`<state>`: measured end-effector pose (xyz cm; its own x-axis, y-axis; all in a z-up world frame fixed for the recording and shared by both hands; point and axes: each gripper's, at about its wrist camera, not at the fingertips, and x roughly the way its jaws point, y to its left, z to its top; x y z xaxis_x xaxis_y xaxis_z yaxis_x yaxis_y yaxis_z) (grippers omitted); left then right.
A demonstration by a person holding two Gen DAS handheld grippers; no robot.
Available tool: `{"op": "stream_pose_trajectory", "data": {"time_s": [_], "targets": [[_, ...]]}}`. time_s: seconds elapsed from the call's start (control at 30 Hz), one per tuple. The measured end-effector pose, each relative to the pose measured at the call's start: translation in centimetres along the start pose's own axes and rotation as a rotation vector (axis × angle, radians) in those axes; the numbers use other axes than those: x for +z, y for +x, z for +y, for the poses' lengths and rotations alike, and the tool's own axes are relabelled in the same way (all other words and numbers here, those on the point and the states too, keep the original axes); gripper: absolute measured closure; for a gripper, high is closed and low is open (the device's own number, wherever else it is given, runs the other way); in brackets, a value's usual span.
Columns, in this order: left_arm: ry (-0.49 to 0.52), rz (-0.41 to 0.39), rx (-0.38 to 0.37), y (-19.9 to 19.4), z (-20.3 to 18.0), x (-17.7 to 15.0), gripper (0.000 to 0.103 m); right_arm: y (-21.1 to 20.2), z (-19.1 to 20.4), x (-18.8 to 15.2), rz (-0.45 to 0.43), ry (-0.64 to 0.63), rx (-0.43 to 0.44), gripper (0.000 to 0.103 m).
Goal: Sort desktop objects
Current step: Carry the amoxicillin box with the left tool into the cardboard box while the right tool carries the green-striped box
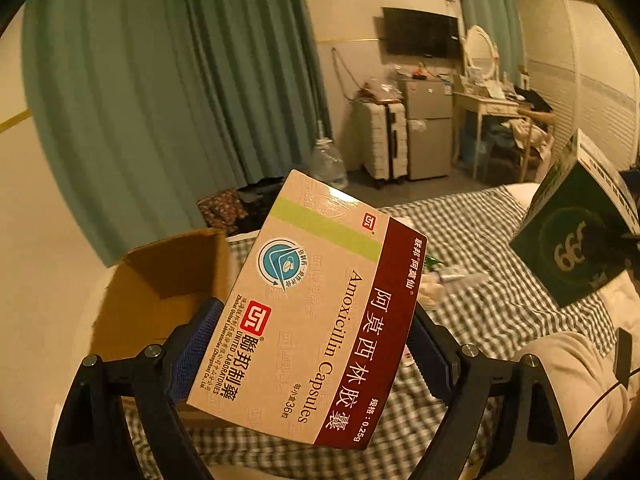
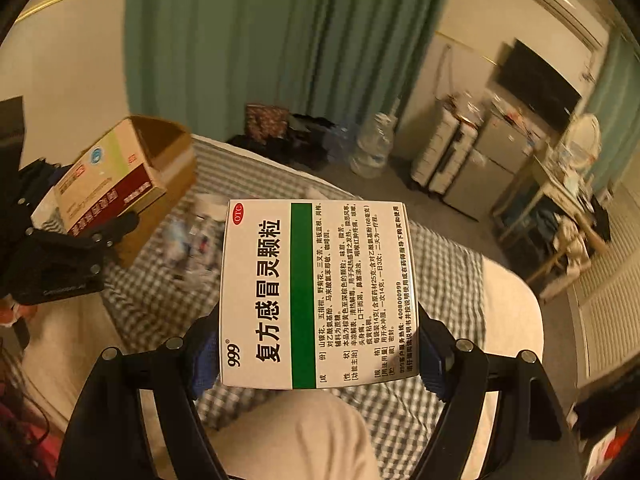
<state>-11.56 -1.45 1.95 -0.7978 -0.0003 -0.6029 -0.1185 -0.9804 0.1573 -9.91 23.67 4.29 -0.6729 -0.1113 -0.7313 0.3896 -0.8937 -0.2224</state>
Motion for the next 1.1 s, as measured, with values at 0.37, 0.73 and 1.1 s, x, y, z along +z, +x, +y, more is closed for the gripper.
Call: {"op": "stream_pose_trajectory", "data": {"time_s": [0.37, 0.73, 1.1], "targets": [[-0.130, 0.031, 0.169, 0.0, 13.9, -0.6, 0.013, 0.7, 11.5, 8.5, -0.074, -0.087, 0.280, 0.024], [-0.301, 0.154, 0.224, 5.1, 23.1, -6.0, 0.013, 10.6, 22.3, 14.9, 0.005, -0.161, 0.445, 0.024], [-0.279, 0.164, 0.216, 8.1, 24.2, -8.2, 0.000, 16.7, 26.7, 15.9, 0.085, -0.139, 0.431, 0.019]]}}
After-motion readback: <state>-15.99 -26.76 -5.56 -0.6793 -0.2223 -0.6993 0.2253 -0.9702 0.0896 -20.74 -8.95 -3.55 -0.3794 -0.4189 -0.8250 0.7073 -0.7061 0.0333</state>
